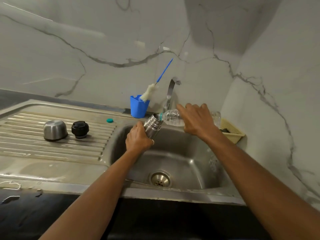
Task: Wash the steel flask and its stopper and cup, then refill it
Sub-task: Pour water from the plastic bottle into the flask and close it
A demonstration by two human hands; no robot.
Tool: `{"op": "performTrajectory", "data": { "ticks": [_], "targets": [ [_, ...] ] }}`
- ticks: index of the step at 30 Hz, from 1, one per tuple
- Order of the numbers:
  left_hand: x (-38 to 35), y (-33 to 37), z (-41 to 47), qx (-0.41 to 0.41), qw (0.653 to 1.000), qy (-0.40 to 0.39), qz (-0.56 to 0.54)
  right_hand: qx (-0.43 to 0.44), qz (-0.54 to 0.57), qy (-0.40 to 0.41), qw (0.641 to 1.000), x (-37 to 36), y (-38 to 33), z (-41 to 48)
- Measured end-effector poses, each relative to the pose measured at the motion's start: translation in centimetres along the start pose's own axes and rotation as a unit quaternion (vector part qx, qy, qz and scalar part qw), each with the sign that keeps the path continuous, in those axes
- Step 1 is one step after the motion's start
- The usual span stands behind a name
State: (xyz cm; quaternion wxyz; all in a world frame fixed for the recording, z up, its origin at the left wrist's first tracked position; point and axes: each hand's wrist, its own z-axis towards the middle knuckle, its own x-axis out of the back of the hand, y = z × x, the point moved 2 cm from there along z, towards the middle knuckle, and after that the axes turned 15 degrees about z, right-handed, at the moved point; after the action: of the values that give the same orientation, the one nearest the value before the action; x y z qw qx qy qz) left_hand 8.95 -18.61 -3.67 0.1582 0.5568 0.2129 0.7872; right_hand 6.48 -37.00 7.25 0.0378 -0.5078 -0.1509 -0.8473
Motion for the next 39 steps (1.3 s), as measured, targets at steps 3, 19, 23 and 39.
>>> {"op": "performTrajectory", "data": {
  "ticks": [3,19,23,39],
  "targets": [
    [-0.1,0.0,0.1,-0.009,1.0,-0.002,0.007,0.042,-0.07,-0.001,0.997,1.3,-0.2,1.0],
    [-0.5,0.4,0.2,-0.042,0.998,-0.025,0.032,0.141,-0.214,0.006,0.967,2.5,-2.5,3.2],
    [-0.4,0.3,0.2,-0.038,0.998,-0.026,0.033,0.147,-0.208,-0.001,0.967,2.5,-2.9,3.3],
    [-0.6,0.4,0.2,-0.039,0.998,-0.034,0.021,0.139,-0.22,-0.001,0.965,2.5,-2.6,3.7]
  ]
}}
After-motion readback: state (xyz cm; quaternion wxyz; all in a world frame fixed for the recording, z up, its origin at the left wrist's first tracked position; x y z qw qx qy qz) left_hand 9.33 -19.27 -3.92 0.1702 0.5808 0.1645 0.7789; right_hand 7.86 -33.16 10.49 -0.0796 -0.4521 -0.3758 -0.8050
